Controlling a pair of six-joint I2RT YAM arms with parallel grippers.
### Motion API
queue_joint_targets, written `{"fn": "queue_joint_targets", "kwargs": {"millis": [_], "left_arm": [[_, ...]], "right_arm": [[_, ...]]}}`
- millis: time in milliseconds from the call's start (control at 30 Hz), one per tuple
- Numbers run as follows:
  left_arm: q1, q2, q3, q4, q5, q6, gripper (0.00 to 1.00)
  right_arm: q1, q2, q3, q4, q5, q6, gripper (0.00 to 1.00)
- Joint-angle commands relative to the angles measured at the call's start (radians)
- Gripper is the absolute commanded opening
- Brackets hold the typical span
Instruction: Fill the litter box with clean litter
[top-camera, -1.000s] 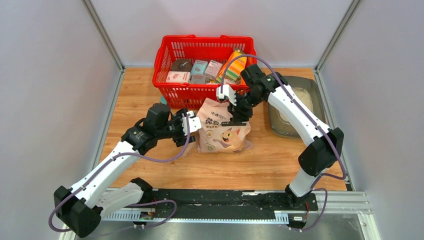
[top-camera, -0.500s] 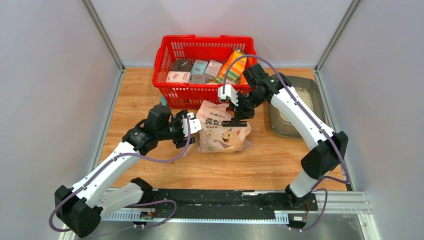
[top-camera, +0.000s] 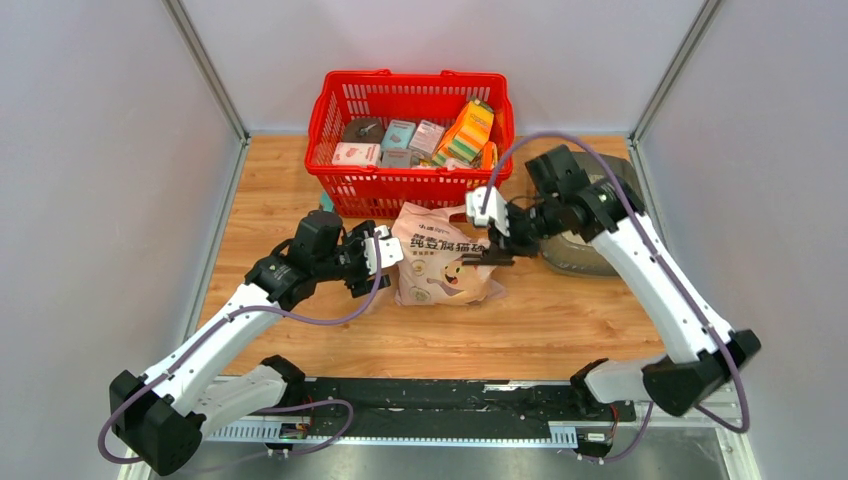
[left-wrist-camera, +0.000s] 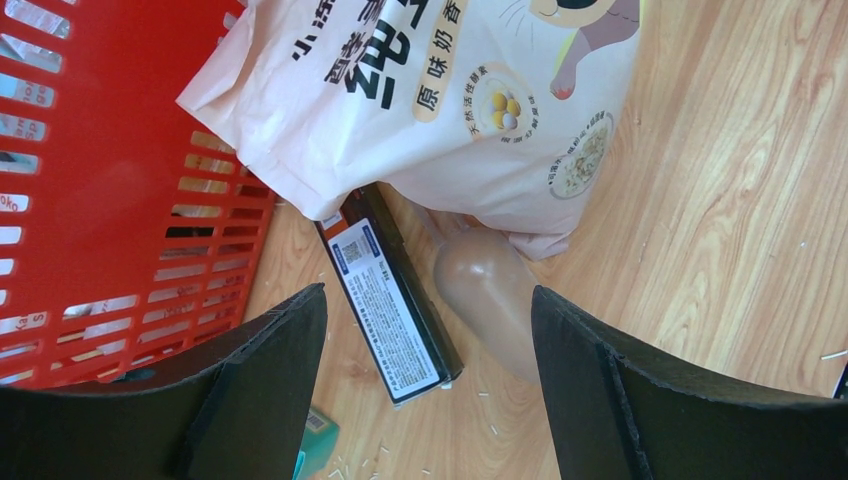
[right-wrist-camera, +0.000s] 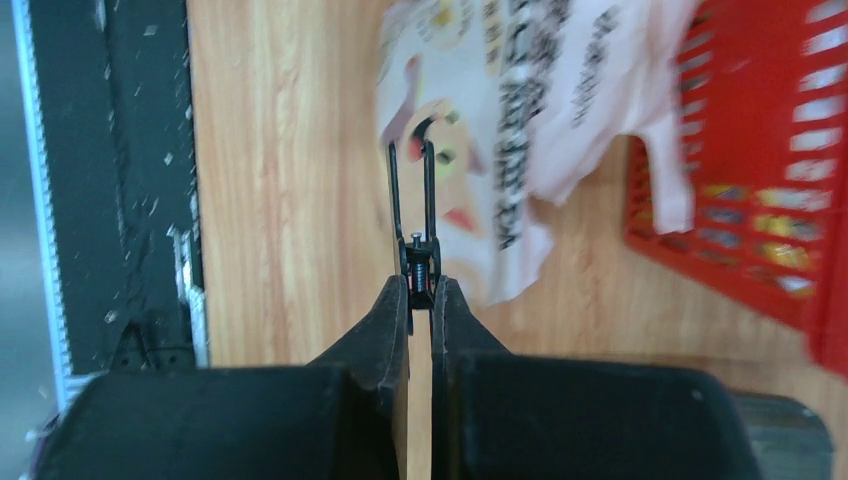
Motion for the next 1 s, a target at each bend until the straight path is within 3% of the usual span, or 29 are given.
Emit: {"fn": "queue_joint_targets", "kwargs": {"millis": [0, 200, 333, 433, 467, 567, 667, 800, 967], "left_arm": [[0.001, -0.005, 0.006, -0.008, 0.006, -0.007, 0.82], [0.001, 0.01, 0.008, 0.0, 0.004, -0.032, 0.82], [0.001, 0.034, 0.006, -0.006, -0.019, -0.107, 0.82], [0.001, 0.042, -0.011, -0.006, -0.026, -0.168, 0.82], [0.0, 0.039, -0.026, 0.012, -0.026, -0.184, 0.82], [0.003, 0.031, -0.026, 0.035, -0.034, -0.24, 0.82], [0.004, 0.045, 0.008, 0.055, -0.023, -0.288, 0.83], [0.024, 0.109, 0.078, 0.132, -0.043, -0.397, 0.85], [0.128, 0.221, 0.214, 0.193, -0.058, -0.673, 0.87]], "right_arm": [[0.005, -0.101, -0.243, -0.12, 0.007, -0.088, 0.0], [0.003, -0.115, -0.545, 0.021, 0.002, -0.073, 0.0], [0.003, -0.047, -0.607, 0.092, 0.014, -0.065, 0.01], [0.003, -0.032, -0.647, 0.145, 0.04, -0.065, 0.1], [0.003, -0.029, -0.647, 0.152, 0.057, -0.055, 0.21], [-0.005, -0.032, -0.584, 0.158, 0.099, 0.005, 0.48], [-0.057, -0.02, -0.433, 0.118, 0.049, 0.086, 0.62], [-0.112, 0.058, -0.229, 0.012, -0.056, 0.154, 0.66], [-0.132, 0.124, -0.11, 0.033, -0.119, 0.232, 0.68]]}}
